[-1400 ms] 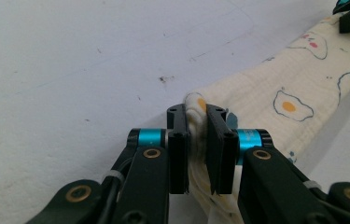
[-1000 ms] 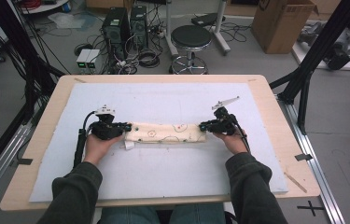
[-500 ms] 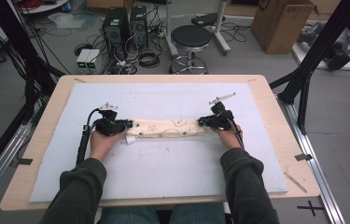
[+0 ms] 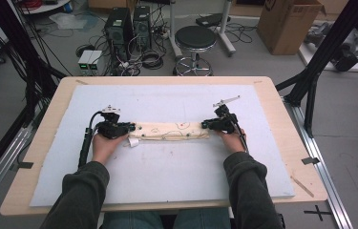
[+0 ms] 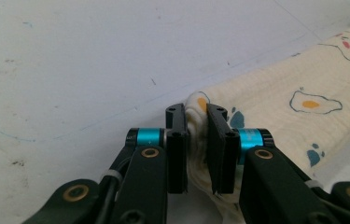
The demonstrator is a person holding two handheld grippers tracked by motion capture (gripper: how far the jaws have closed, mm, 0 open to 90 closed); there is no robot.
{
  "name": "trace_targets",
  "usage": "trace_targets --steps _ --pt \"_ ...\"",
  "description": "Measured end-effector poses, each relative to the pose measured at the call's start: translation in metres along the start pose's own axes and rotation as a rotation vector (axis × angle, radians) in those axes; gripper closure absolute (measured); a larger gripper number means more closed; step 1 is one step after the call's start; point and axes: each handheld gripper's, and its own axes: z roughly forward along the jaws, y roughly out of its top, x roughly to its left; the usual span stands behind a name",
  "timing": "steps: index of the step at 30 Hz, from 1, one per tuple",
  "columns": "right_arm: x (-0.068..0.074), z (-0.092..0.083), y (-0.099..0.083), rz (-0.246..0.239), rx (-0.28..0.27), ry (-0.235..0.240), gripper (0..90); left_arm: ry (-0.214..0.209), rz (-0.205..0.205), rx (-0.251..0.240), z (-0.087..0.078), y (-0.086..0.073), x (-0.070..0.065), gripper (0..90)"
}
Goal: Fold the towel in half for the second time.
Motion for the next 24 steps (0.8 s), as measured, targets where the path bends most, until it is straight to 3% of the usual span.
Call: trace_targets --steps 8,14,24 --pt "-0.001 -0.004 0.0 0.009 -0.011 0.009 61.4 -0.022 -0.027 -0.042 -0.011 0.003 0.004 63.5" --pt "-0.002 -0.015 0.0 0.036 -0.042 0.021 53.2 -0.043 -0.014 -0.061 -0.019 0.006 0.002 59.0" --pt "0.005 -0.028 0.002 0.031 -0.086 0.027 44.7 -0.088 0.013 -0.067 -0.03 0.008 -0.003 54.2"
